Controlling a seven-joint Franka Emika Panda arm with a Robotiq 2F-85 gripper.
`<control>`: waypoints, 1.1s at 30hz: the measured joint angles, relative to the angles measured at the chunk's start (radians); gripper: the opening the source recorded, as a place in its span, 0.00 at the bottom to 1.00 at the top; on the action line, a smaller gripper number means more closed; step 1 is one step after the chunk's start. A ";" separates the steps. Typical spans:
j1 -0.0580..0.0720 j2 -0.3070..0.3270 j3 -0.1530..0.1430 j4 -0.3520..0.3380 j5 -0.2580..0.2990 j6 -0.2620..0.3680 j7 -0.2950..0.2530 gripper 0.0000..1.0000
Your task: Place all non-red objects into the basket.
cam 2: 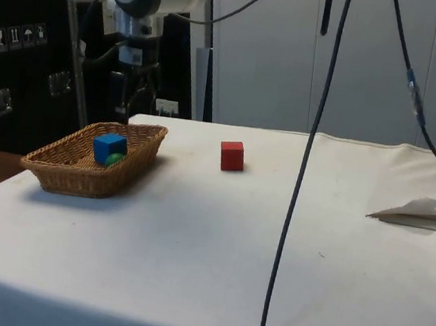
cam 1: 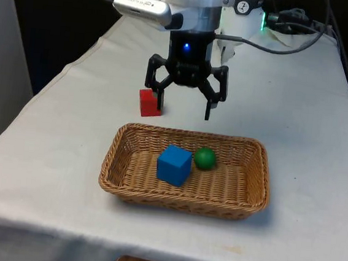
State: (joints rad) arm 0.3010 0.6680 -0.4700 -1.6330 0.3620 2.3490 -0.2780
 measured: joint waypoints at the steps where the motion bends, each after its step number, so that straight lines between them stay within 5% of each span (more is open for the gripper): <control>1: 0.002 -0.007 0.000 -0.010 -0.001 0.002 0.000 1.00; 33: 0.028 -0.245 -0.001 -0.317 -0.052 0.037 -0.009 1.00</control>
State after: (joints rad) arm 0.3290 0.4230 -0.4710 -1.9500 0.3100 2.3860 -0.2870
